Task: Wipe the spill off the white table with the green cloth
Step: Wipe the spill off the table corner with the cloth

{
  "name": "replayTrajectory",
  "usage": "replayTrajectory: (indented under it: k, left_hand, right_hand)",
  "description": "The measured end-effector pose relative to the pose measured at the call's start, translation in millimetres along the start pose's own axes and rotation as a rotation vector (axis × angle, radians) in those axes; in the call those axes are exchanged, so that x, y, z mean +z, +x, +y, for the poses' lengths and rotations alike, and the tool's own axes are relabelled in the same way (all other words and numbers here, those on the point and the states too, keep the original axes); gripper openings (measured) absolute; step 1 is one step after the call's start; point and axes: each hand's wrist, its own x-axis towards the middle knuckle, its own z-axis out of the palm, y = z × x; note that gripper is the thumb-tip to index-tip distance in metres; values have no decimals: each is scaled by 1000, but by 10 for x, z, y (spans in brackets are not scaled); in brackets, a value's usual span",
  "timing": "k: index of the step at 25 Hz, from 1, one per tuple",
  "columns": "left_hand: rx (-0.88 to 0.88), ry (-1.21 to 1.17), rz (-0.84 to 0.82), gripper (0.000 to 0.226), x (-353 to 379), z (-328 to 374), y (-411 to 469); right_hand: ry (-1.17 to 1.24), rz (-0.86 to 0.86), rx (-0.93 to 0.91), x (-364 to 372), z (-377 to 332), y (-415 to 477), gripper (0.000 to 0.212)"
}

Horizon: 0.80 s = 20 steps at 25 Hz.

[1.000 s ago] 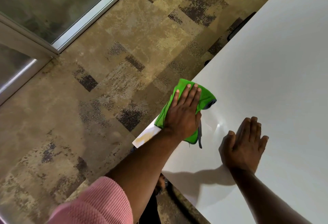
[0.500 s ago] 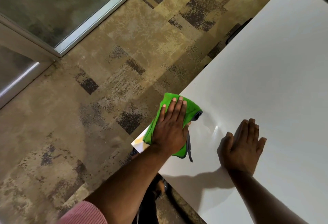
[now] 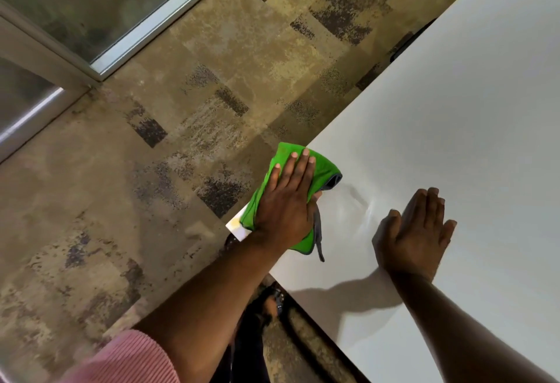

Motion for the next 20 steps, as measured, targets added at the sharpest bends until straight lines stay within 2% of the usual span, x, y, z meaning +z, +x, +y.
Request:
replayTrajectory:
  k: [3, 8, 12, 17, 20]
  left_hand:
    - [3, 9, -9, 67, -38, -30, -66]
    - [48, -41, 20, 66, -52, 154, 582]
    - [3, -99, 80, 65, 19, 213, 838]
    - [-77, -100, 103, 64, 23, 155, 734]
    - [-155, -52, 163, 62, 36, -18, 304]
  right_hand:
    - [7, 4, -1, -3, -28, -17, 71]
    - [26, 18, 3, 2, -25, -8, 72]
    - [21, 32, -12, 27, 10, 19, 72]
    - [15, 50, -29, 78, 51, 10, 71]
    - [7, 65, -30, 70, 20, -16, 70]
